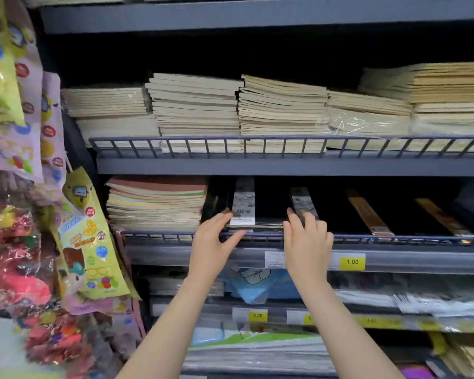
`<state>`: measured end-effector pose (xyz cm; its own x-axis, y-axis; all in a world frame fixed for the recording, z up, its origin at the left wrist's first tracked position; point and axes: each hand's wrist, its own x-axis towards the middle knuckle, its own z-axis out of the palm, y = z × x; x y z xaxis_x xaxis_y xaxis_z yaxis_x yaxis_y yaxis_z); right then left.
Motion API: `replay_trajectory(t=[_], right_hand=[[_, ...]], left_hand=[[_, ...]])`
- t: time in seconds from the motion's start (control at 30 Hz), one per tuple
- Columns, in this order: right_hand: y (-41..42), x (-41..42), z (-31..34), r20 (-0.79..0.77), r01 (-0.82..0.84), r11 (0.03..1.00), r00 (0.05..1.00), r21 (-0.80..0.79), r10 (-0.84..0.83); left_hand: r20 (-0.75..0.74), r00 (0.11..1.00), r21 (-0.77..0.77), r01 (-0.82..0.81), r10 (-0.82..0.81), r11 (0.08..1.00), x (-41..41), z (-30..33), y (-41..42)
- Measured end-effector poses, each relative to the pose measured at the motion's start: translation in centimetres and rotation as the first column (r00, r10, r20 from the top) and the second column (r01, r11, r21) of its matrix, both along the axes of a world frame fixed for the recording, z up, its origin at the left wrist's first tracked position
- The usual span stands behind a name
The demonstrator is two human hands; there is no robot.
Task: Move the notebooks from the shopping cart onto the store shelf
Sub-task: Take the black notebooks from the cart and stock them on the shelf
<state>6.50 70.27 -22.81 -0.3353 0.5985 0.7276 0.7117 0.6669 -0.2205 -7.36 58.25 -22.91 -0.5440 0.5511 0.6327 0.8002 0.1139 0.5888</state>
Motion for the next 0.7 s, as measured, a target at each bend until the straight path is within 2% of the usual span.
replay_trajectory(t=[0.07, 0.17, 0.27, 0.37, 0.47, 0.6, 0.7], right_hand=[[-1.0, 0.7, 1.0, 0.015, -0.065, 0.998, 0.998, -0.014, 0.066], [-2.8, 2.2, 3.3, 0.029, -0.283, 0.959, 0.959, 0.016, 0.282], [-4.5, 3.6, 5.8, 0.118, -0.419, 0.901, 0.895, -0.111, 0.431], [-6.6, 5.1, 9.6, 0.244, -0.42, 0.863, 0.838, -0.281, 0.488], [-9.4, 6.9, 14.5, 0.338, -0.424, 0.811, 0.755, -0.403, 0.562], [-13.6, 9.4, 21.1, 0.325, -0.432, 0.724, 0.686, -0.538, 0.651], [-16.6, 10.9, 24.4, 0.346, -0.397, 0.653, 0.61, -0.645, 0.713]], left_hand=[[0.042, 0.999, -0.063, 0.02, -0.017, 0.998, 0.2, 1.2, -0.6], [-0.002, 1.0, -0.101, 0.019, -0.019, 0.995, 1.1, 3.7, -2.5], [0.013, 1.0, -0.213, 0.024, -0.022, 0.977, 2.9, 6.6, -5.4], [0.087, 0.996, -0.377, 0.046, -0.014, 0.925, 4.7, 10.0, -9.0], [0.13, 0.991, -0.445, 0.068, -0.011, 0.893, 6.9, 14.5, -13.1], [0.12, 0.991, -0.553, 0.022, 0.053, 0.833, 9.5, 20.6, -18.3], [0.121, 0.988, -0.568, -0.01, 0.095, 0.823, 11.3, 23.4, -22.3]])
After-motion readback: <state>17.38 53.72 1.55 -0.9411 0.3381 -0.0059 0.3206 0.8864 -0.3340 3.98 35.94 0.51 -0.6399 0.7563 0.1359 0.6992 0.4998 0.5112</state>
